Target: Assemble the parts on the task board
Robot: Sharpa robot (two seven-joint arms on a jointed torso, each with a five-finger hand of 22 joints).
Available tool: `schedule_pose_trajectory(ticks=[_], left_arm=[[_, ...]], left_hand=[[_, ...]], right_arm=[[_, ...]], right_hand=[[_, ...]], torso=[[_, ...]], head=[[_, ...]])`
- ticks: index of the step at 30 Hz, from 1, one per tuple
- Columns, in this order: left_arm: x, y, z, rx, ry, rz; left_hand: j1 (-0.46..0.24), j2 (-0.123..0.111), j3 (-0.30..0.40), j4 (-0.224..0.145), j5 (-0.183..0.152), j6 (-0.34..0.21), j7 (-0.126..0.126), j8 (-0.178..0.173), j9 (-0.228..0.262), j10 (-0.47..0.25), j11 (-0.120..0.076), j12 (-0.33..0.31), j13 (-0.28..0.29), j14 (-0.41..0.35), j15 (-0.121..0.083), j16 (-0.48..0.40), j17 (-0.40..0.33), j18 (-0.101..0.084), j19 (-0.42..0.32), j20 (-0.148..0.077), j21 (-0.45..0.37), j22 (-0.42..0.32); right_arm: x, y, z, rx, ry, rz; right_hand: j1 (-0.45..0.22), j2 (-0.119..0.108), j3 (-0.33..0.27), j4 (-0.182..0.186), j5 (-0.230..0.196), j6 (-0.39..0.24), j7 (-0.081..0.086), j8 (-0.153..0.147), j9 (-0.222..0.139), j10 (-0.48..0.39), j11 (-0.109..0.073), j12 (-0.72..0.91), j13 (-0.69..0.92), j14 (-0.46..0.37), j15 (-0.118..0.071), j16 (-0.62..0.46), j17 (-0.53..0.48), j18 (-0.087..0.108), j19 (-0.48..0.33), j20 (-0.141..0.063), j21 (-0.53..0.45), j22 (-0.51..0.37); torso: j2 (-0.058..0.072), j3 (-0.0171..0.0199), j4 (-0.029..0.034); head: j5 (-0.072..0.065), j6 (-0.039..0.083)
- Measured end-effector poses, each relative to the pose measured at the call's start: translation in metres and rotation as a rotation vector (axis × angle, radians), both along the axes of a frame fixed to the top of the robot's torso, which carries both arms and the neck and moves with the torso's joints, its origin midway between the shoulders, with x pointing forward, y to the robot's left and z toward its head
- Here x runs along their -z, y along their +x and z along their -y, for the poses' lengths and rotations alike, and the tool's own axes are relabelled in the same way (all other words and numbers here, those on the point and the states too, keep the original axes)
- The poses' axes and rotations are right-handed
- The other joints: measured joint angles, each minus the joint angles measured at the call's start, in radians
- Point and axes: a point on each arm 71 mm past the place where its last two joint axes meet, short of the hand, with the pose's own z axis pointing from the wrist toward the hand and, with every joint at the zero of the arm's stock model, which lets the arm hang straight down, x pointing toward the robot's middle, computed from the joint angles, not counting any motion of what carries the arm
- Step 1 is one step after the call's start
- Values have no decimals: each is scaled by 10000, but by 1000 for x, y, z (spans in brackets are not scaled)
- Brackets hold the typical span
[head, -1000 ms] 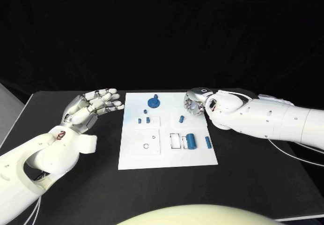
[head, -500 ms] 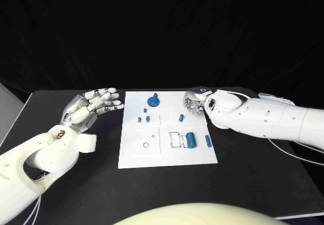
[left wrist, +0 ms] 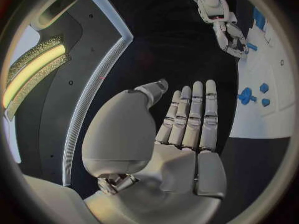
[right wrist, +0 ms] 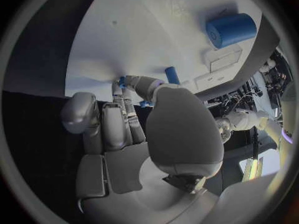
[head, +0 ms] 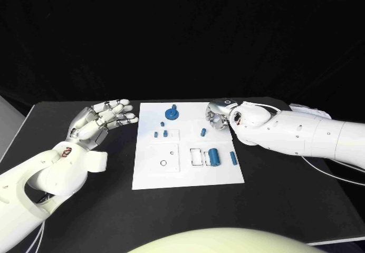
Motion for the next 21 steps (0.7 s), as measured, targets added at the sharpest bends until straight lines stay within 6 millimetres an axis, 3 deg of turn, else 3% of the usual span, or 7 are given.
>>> schedule_pose_trajectory(ticks=[7, 16, 17, 21], left_arm=[[0, 0, 0, -12, 7, -9], [1, 0, -1, -27, 15, -28], [1, 0, -1, -28, 16, -30], [2, 0, -1, -35, 20, -38]], left_hand=[[0, 0, 0, 0, 0, 0, 0, 0, 0, 0, 0, 0, 0, 0, 0, 0, -1, 0, 0, 0, 0, 0], [0, 0, -27, 27, 0, 0, 0, 0, -12, 0, 0, 0, -1, 36, -35, 0, 22, 0, 0, 0, 0, 1], [0, 0, -27, 27, 0, 0, 0, 0, -12, 0, 0, 0, -2, 35, -35, 0, 22, 0, -1, 0, 0, 1], [0, 0, -27, 27, 0, 0, 0, 0, -12, 0, 0, 0, -2, 35, -35, 0, 31, 0, -1, 0, -40, -11]], right_arm=[[0, 0, 0, -7, -43, 62], [2, -2, -1, -76, -87, 273], [2, -2, -2, -81, -87, 303], [3, -3, -2, -96, -86, 432]], right_hand=[[74, 74, 122, -77, 47, 141, -98, 57, 92, 186, -73, -39, 36, 0, 0, 44, 0, 0, 0, 0, 82, 112], [333, 330, 409, -478, -3, 566, -275, 339, 301, 411, 112, 97, 63, 4, -108, 187, 42, -14, 100, -99, 367, 465], [334, 331, 419, -489, -3, 570, -279, 362, 317, 433, 134, 98, 63, -16, -129, 190, 51, -112, 111, -111, 388, 512], [335, 331, 460, -531, -20, 651, -289, 408, 355, 446, 147, 99, 63, -16, -128, 190, 51, -112, 144, -143, 468, 642]], torso=[[4, 0, 0], [10, 7, 6], [10, 7, 6], [10, 11, 5]], head=[[-17, -1], [-36, -20], [-39, -22], [-44, -28]])
